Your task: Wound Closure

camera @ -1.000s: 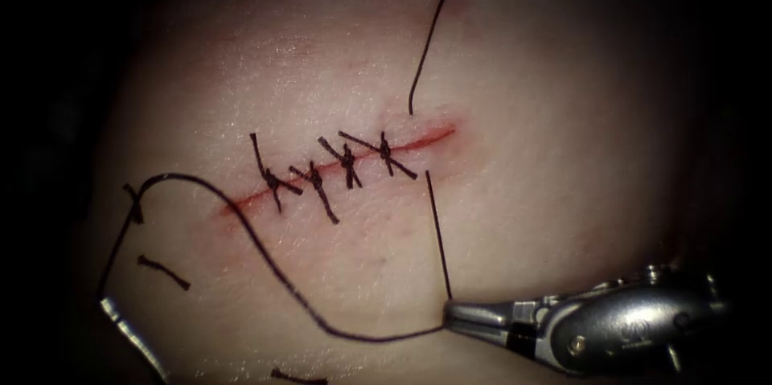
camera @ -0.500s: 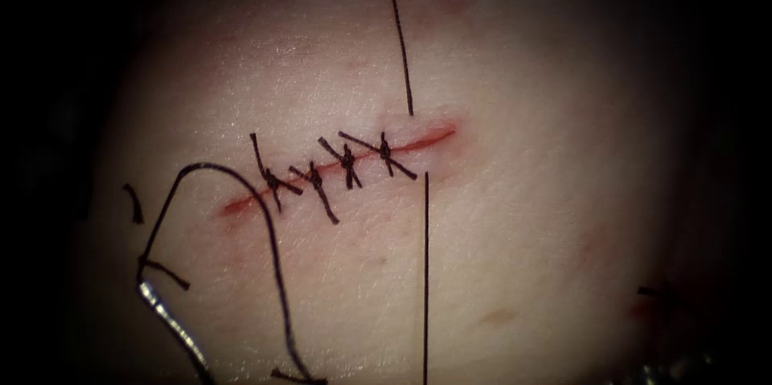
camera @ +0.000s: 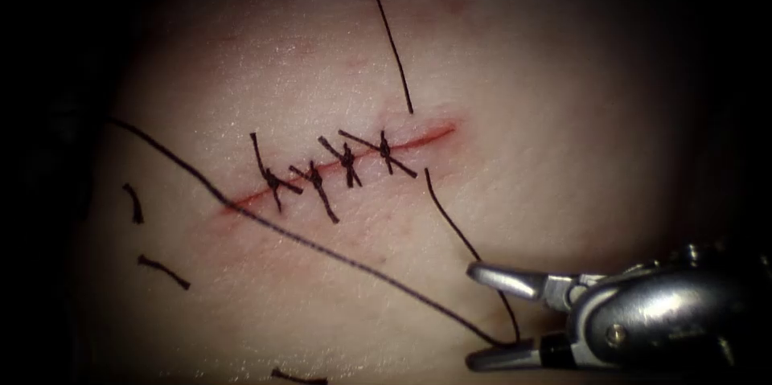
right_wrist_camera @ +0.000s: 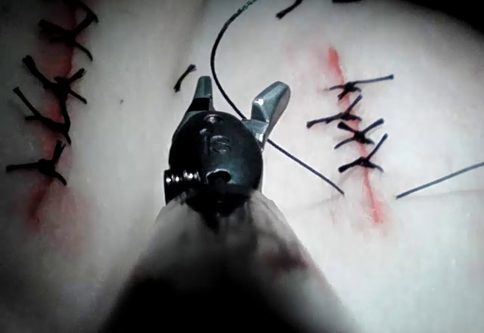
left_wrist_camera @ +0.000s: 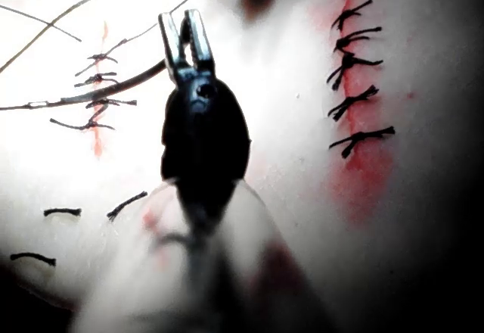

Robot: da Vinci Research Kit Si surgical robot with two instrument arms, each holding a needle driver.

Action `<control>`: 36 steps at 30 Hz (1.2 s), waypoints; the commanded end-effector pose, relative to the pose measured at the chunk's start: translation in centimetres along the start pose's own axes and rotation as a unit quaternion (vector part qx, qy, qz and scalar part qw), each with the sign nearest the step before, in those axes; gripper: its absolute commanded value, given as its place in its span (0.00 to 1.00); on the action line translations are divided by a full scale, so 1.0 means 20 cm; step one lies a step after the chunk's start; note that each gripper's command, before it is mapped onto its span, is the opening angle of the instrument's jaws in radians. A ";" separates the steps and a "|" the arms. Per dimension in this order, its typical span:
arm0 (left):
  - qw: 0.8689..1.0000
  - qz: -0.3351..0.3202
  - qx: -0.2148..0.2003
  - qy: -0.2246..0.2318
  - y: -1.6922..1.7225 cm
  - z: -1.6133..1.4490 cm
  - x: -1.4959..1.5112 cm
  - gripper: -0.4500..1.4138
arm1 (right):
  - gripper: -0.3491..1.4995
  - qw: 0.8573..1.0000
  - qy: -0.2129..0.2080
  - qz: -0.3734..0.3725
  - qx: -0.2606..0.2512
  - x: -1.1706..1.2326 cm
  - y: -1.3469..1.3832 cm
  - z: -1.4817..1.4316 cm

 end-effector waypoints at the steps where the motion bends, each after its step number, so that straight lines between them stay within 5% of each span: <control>1: 1.000 0.001 0.007 0.004 -0.003 -0.002 -0.001 0.00 | 0.86 1.000 0.003 0.000 -0.007 -0.005 0.001 0.000; 14: 0.999 0.020 0.031 -0.006 -0.012 -0.013 0.000 0.00 | 0.84 0.999 -0.008 0.002 -0.037 -0.039 0.013 -0.001; 19: 0.999 0.021 0.030 -0.004 -0.012 -0.013 0.000 0.00 | 0.84 0.998 -0.021 -0.023 -0.052 -0.056 0.014 0.016; 27: 0.999 0.027 0.028 0.003 -0.008 -0.009 -0.002 0.00 | 0.77 0.997 -0.023 -0.046 -0.052 -0.065 0.014 0.038; 30: 0.999 0.028 0.028 0.004 -0.008 -0.009 -0.003 0.00 | 0.62 0.997 -0.021 -0.050 -0.052 -0.063 0.013 0.041; 31: 0.999 0.028 0.027 0.004 -0.008 -0.009 -0.003 0.00 | 0.47 0.997 -0.021 -0.053 -0.051 -0.063 0.012 0.040; 33: 0.999 0.028 0.026 0.005 -0.008 -0.009 -0.003 0.00 | 0.00 0.998 -0.016 -0.054 -0.042 -0.064 0.011 0.037; 36: 0.999 0.028 0.026 0.005 -0.008 -0.009 -0.003 0.00 | 0.00 0.998 -0.016 -0.055 -0.036 -0.064 0.011 0.035</control>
